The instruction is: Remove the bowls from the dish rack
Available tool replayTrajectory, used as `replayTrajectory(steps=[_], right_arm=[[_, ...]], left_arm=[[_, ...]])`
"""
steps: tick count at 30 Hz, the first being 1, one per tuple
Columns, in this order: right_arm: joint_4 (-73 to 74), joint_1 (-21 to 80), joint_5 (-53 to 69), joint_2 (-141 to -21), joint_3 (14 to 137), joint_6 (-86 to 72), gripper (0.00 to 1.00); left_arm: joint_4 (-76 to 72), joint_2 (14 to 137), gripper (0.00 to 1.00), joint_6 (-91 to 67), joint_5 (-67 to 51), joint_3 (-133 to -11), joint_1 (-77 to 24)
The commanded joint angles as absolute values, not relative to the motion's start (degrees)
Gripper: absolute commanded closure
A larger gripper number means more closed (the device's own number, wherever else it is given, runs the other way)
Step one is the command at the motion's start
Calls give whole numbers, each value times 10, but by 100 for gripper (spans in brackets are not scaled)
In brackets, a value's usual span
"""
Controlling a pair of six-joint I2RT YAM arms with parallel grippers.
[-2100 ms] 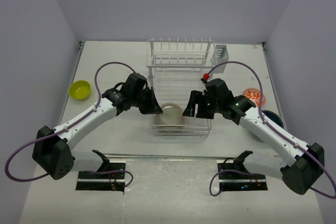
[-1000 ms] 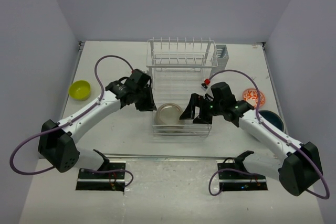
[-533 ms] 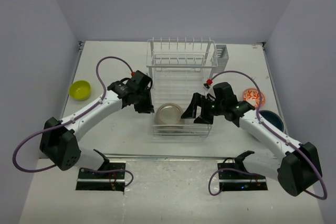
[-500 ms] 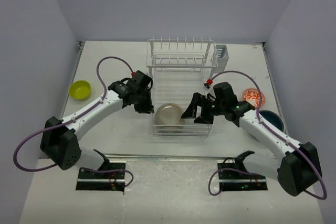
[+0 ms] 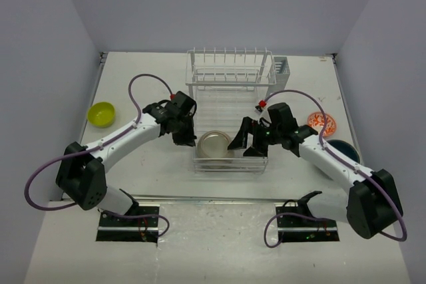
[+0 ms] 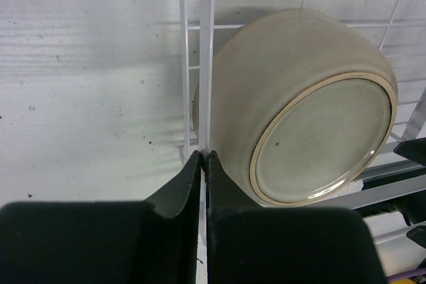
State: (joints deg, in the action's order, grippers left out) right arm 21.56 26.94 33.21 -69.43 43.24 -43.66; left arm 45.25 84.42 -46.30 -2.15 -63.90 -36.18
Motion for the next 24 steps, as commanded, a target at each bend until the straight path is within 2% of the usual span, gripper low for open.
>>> replayTrajectory(steps=[1,24], right_arm=[[181,265,361,-707,426,-429,10],[135,262,369,-804,466,-407,10]], left_arm=[[455,860,100,-454,-6,-647,-362],[472,877,100,-445,-4,-684,-363]])
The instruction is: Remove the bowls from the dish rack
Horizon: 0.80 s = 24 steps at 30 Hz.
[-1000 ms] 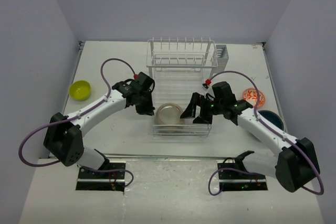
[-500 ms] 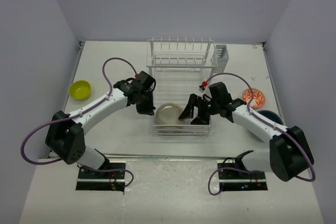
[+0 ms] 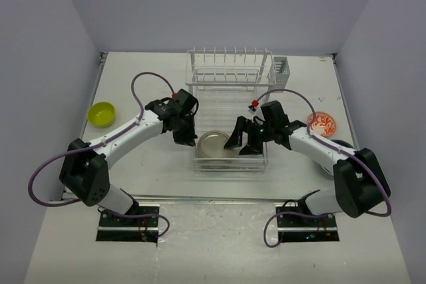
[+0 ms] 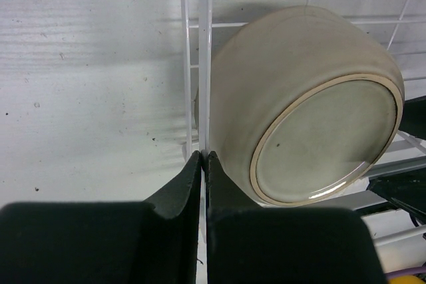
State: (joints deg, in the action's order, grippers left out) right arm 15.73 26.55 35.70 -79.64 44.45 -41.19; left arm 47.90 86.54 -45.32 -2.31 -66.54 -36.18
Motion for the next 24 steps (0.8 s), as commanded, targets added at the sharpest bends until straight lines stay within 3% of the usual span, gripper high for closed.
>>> replayTrajectory(steps=[1,24], right_arm=[[131,262,369,-807,468,-407,10],[48,262,407,-873,439,-436,10]], left_arm=[[472,878,100,-445,-4,-685,-362],[480,888,100,-439,-4,-703,-362]])
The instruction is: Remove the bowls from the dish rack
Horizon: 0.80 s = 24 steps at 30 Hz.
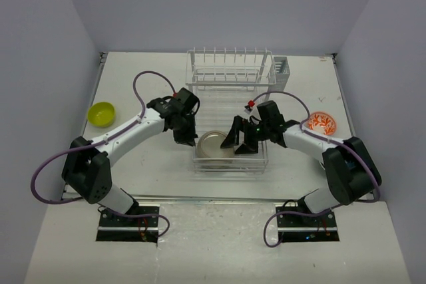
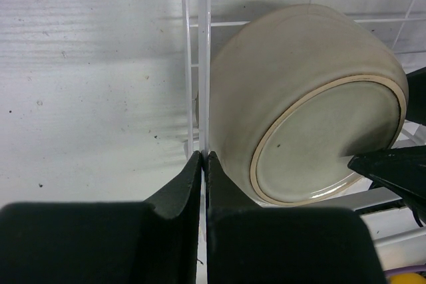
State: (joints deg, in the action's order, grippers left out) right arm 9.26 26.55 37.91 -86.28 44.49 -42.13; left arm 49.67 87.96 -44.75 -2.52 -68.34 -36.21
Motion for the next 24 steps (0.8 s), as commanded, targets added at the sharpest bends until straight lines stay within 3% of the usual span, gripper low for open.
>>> replayTrajectory(steps=[1,9,24], right_arm=[[42,262,410,-876,438,-440,10],[2,262,440,-897,424,-460,10],[-178,262,518,-821,366,-517,7]], left_arm=[[480,889,100,-439,-4,-704,-363],[483,897,100,-434,-6,-715,-363],[482,904,100,-436,-9,-718,-364]])
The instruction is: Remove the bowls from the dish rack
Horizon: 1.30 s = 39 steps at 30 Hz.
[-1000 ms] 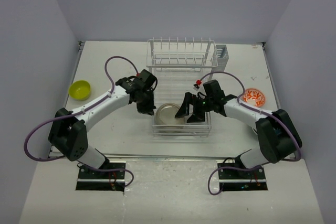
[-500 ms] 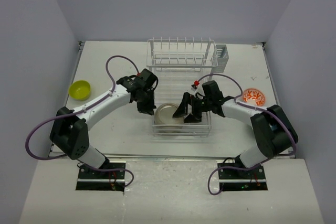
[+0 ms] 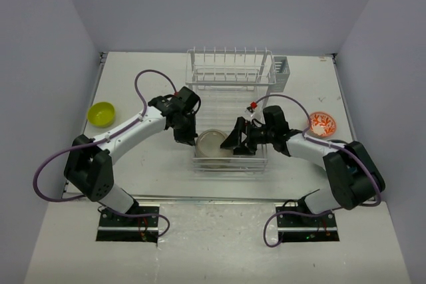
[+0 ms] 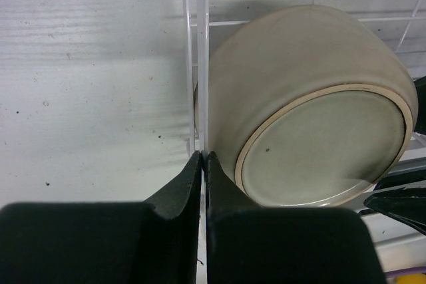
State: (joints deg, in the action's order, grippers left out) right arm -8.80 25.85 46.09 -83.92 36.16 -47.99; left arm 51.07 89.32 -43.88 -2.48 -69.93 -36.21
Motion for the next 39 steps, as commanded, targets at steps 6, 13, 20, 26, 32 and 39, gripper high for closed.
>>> replayTrajectory(steps=[6,13,20,26,32,39], right_arm=[[-214,262,533,-831,358,-544,8],[-377,262,556,-852,317,-629,21],[-463,262,561,-870,306,-688,21],[-481,262,564,-879,305,-701,21],[-528,262,573,-913,303,-734,35],[-720,262,584,-983,291,-857,51]], left_arm=[[483,904,100,-437,-10,-717,-365],[483,904,100,-439,-10,-715,-366],[483,911,100,-436,-11,-722,-367],[485,917,100,-435,-11,-730,-367],[489,924,100,-433,-11,-736,-367],[493,925,100,-432,-10,-737,-368]])
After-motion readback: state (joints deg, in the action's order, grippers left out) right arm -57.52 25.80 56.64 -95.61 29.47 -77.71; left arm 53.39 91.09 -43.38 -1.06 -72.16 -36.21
